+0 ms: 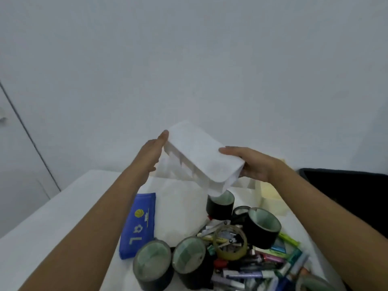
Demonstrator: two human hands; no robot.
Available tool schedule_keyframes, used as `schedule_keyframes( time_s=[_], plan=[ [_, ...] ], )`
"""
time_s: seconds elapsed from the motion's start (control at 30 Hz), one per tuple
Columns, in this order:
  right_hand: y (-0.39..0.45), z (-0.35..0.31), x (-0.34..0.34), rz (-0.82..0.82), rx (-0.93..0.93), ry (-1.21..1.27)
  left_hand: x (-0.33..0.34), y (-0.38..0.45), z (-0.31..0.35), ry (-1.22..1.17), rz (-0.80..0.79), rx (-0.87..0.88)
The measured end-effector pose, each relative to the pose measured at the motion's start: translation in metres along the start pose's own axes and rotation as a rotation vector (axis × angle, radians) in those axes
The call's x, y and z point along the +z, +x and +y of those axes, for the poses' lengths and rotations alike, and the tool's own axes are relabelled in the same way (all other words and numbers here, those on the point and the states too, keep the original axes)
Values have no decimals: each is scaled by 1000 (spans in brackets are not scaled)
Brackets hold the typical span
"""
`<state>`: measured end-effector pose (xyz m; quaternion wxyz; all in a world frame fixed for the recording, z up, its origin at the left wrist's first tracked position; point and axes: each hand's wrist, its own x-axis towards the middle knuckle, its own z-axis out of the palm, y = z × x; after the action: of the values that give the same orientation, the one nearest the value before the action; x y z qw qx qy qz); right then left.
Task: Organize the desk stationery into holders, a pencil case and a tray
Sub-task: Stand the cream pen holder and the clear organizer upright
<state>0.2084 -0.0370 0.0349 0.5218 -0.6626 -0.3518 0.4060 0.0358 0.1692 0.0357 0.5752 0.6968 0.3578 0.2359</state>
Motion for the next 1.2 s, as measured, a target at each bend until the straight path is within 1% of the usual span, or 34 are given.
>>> schedule_keyframes(
  time_s=[0.07, 0.1, 0.13, 0.17, 0.27, 0.33, 0.37, 0.47, 0.5, 0.53, 0.6, 0.67, 0.73, 0.77, 0.8, 0.83, 0.9, 0.93, 0.97, 1.07, 1.13, 1.17, 1.2],
  plan=[
    [-2, 7, -6, 50, 13, 199, 9, 2, 4, -183, -205, -93],
    [-3, 10, -9, 66, 18, 268, 16, 6, 7, -269, -296, -92],
    [-3, 15, -11, 67, 30, 336, 22, 8, 11, -302, -337, -59],
    [-3, 18, -13, 63, 41, 392, 27, 10, 15, -312, -334, -10],
    [-2, 25, -25, 54, 43, 488, 41, 22, 27, -292, -226, 96],
    [1, 26, -32, 87, 52, 465, 47, 29, 33, -289, -146, 139],
    [5, 27, -36, 147, 74, 398, 51, 33, 36, -281, -113, 170],
    [16, 27, -43, 372, 129, 39, 65, 44, 40, -208, -48, 294],
    [19, 27, -45, 429, 122, -12, 70, 46, 41, -186, -35, 329],
    [22, 28, -46, 469, 116, 1, 74, 49, 42, -171, -20, 352],
    [26, 31, -48, 520, 140, 135, 83, 56, 42, -187, 26, 371],
    [28, 36, -48, 554, 192, 330, 91, 59, 39, -238, 78, 385],
    [32, 39, -49, 518, 201, 571, 99, 63, 33, -249, 109, 429],
    [33, 41, -49, 490, 189, 656, 103, 65, 29, -247, 105, 455],
    [35, 42, -51, 487, 178, 683, 106, 66, 26, -242, 96, 476],
    [37, 44, -52, 509, 167, 668, 108, 67, 23, -238, 93, 487],
    [43, 46, -56, 609, 138, 574, 110, 72, 16, -222, 103, 478],
    [45, 46, -58, 651, 99, 509, 109, 74, 13, -216, 104, 454],
    [44, 45, -61, 657, 35, 438, 108, 75, 10, -226, 96, 411],
    [34, 35, -64, 529, -226, 217, 103, 77, -1, -278, -20, 191],
    [28, 21, -63, 461, -384, 78, 103, 79, -10, -224, -129, 87],
    [28, 15, -62, 462, -430, 11, 103, 80, -16, -167, -186, 58],
    [30, 7, -61, 503, -453, -62, 103, 80, -19, -100, -245, 34]
  ],
)
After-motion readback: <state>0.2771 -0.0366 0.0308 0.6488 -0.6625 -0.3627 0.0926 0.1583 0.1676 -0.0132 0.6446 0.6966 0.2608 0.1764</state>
